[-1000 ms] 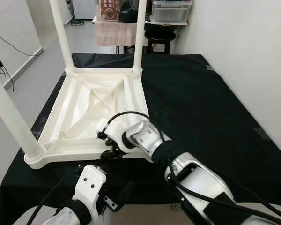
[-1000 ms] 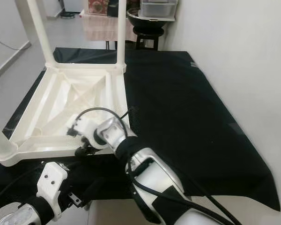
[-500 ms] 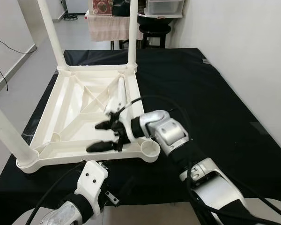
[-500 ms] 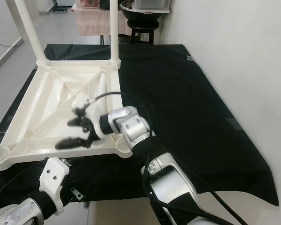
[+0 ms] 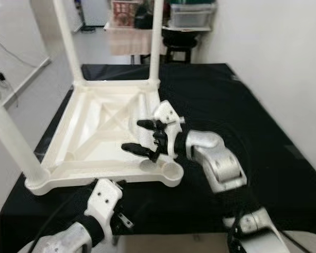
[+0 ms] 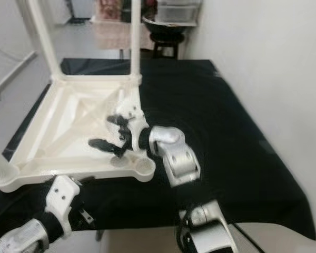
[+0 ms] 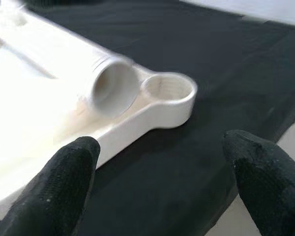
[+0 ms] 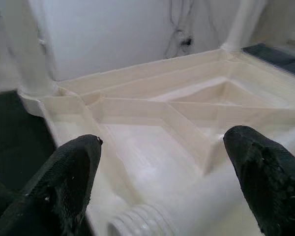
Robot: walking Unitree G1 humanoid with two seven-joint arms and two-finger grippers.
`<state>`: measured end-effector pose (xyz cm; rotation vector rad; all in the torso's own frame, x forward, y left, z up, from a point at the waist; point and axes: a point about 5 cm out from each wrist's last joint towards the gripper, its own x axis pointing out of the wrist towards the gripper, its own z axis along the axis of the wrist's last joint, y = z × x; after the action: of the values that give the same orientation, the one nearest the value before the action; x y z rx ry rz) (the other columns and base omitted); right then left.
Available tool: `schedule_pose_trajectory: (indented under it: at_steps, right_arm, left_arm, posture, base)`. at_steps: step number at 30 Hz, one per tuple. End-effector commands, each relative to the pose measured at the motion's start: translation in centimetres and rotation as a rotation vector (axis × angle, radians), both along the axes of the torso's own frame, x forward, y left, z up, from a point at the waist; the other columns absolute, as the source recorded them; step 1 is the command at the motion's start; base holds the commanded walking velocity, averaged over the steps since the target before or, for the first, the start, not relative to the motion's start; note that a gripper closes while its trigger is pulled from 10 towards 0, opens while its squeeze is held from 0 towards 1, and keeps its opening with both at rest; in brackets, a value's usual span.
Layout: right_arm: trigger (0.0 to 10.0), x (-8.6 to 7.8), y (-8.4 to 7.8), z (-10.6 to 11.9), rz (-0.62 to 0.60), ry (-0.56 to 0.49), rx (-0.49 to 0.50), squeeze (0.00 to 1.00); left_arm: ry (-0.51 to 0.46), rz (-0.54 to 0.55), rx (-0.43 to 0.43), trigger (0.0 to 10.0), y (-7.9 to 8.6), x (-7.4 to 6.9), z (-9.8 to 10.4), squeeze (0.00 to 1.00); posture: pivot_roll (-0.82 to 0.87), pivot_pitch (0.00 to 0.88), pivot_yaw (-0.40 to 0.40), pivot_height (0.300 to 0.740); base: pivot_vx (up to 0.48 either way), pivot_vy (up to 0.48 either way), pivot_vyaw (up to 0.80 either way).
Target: Building children table
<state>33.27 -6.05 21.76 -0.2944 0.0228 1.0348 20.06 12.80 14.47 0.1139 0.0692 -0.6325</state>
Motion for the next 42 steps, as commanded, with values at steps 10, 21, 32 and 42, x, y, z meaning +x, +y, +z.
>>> schedule_pose_trajectory:
  at_steps: [10,21,32,42]
  right_arm:
    - [10.0,-2.3,-2.0,-4.8,-0.092,0.097,-0.264,0.00]
    - [10.0,-2.2,-1.3,-5.8,-0.224,0.128,-0.310,0.00]
    - [10.0,-0.2,-1.6,-4.5,-0.432,0.108,-0.268,0.00]
    - [10.0,0.4,-0.2,-4.7,-0.529,0.049,-0.339,0.00]
  left_arm:
    - [0.025,-0.054,0.026,10.0,-0.2,0.5,-1.2,0.00]
    - [0.027,0.007,-0.005,10.0,0.1,0.3,-1.7,0.00]
    - [0.015,0.004,-0.005,10.0,0.1,0.6,-1.8,0.00]
    - [0.006,0.007,-0.006,10.0,0.0,0.8,-1.8,0.00]
  posture:
    - [-0.01,0.000,-0.011,0.740]
    - [-0.01,0.000,-0.020,0.740]
    - [-0.01,0.000,-0.019,0.740]
    - [-0.01,0.000,-0.020,0.740]
  base:
    - [0.000,0.000,0.00]
    - [0.000,0.000,0.00]
    - [0.000,0.000,0.00]
    - [0.000,0.000,0.00]
